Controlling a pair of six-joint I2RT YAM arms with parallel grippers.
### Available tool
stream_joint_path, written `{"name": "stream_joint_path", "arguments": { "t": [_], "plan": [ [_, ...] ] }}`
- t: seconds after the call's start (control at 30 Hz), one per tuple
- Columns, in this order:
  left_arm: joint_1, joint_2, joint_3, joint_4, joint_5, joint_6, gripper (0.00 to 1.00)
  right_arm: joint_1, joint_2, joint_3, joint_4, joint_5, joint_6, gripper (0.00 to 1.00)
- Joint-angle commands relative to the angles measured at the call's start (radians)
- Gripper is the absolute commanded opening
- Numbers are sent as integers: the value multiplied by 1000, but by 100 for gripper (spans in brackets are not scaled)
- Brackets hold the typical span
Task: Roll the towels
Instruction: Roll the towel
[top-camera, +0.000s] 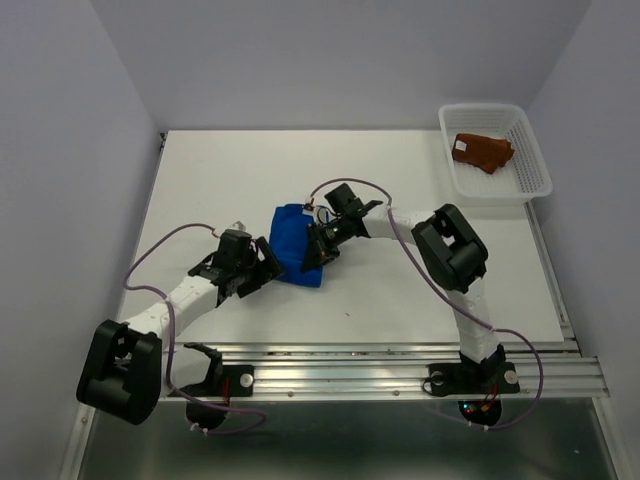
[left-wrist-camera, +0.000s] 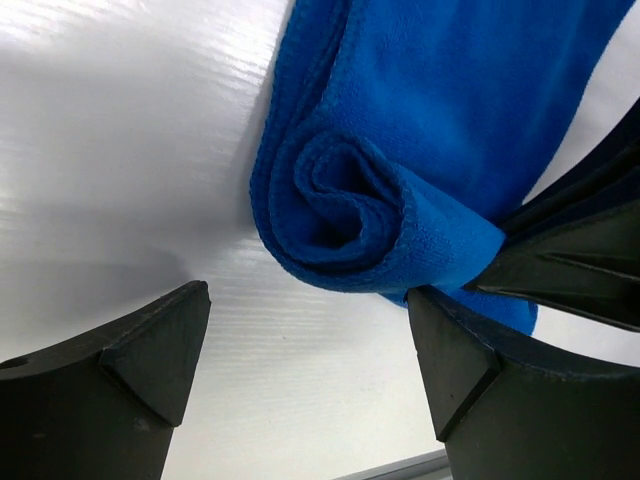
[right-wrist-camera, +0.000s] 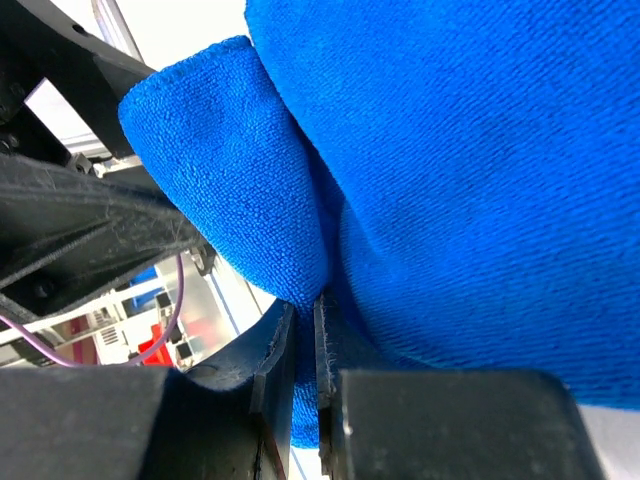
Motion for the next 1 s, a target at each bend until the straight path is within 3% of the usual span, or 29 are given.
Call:
{"name": "stream_joint_path", "arguments": {
  "t": [0.0,0.2,0.3,0.37,0.47,0.6,0.77,0.97],
  "plan": [
    [12,37,74,49,-53,36,90,-7,28,55,-33,-34,-19,8],
    [38,85,78,112,7,33,90,-7,62,93,-96,23,-63,11],
    [41,101,87,114,3,41,89,-7,73,124,-132,49,-91,17],
    [43,122,93,114,-11,48,85,-7,59,128,-132,69,-117,28],
    [50,165,102,114,-22,48,78,-7,19,136,-136,110,-166,34],
    [50,229,139,114,-39,42,73,-7,-53,153,-174,199,-259,54],
    [55,307,180,86,-40,33,64,17,-200,86,-116,358,-353,59],
    [58,363,219,49,-2,47,62,123,-351,-75,-24,552,-551,61]
  ]
}}
